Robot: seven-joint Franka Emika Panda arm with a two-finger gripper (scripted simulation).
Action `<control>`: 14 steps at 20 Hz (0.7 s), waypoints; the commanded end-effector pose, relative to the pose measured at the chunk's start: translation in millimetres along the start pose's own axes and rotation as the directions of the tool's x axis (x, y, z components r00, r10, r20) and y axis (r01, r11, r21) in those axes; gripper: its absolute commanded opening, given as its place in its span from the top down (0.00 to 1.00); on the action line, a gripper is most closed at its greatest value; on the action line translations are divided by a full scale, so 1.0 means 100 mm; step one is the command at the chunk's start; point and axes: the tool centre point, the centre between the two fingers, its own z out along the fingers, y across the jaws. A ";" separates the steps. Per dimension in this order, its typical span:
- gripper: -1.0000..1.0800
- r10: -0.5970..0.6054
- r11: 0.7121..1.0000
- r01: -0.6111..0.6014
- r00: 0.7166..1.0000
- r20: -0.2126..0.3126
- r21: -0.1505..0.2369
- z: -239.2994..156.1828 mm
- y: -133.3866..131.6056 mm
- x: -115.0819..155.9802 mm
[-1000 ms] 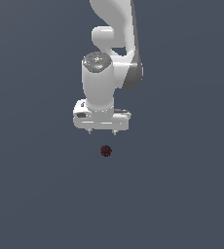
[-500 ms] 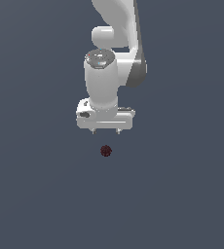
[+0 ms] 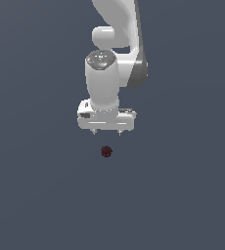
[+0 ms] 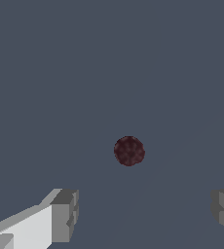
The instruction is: Pick up the object and move it to a goal position.
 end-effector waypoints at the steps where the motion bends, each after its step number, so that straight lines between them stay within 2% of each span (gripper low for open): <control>1: 0.04 0.026 1.000 -0.026 1.000 0.001 0.001 0.03 0.00 0.00; 8: 0.04 0.147 0.989 -0.147 0.989 0.006 0.003 0.14 0.00 0.01; 14: 0.04 0.299 0.954 -0.299 0.954 0.011 0.002 0.29 0.01 0.01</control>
